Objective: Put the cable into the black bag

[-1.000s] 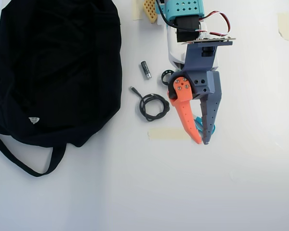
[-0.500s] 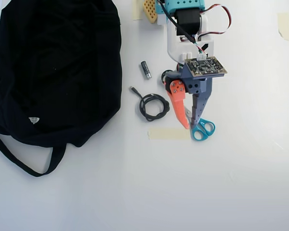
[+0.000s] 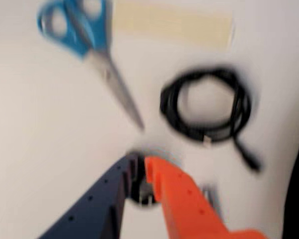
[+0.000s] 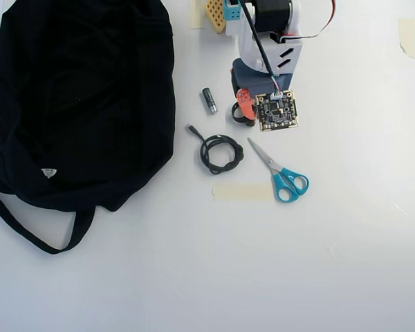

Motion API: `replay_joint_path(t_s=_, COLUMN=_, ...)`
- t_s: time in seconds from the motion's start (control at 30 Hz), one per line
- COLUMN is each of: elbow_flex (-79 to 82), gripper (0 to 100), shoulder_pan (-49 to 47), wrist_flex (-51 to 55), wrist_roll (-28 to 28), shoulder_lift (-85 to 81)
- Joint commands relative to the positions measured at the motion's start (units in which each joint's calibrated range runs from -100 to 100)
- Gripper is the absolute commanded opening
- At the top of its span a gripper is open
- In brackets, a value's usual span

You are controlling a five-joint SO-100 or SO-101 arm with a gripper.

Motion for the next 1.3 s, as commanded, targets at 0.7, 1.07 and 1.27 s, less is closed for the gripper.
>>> replay_joint_path(t_s=0.7, elbow_flex=-1.0, gripper=2, shoulder_pan=0.3, wrist_flex=12.0, wrist_roll=4.1, shoulder_lift=-2.9)
replay_joint_path(t_s=1.07, elbow_flex=-1.3, gripper=2, shoulder_pan=5.6, wrist_flex=6.2, wrist_roll=14.0, shoulder_lift=-1.5)
replay_joint_path(t_s=1.27, elbow_flex=-0.8, gripper=2, shoulder_pan=7.4, wrist_flex=3.1, wrist_roll=16.8, shoulder_lift=-0.5)
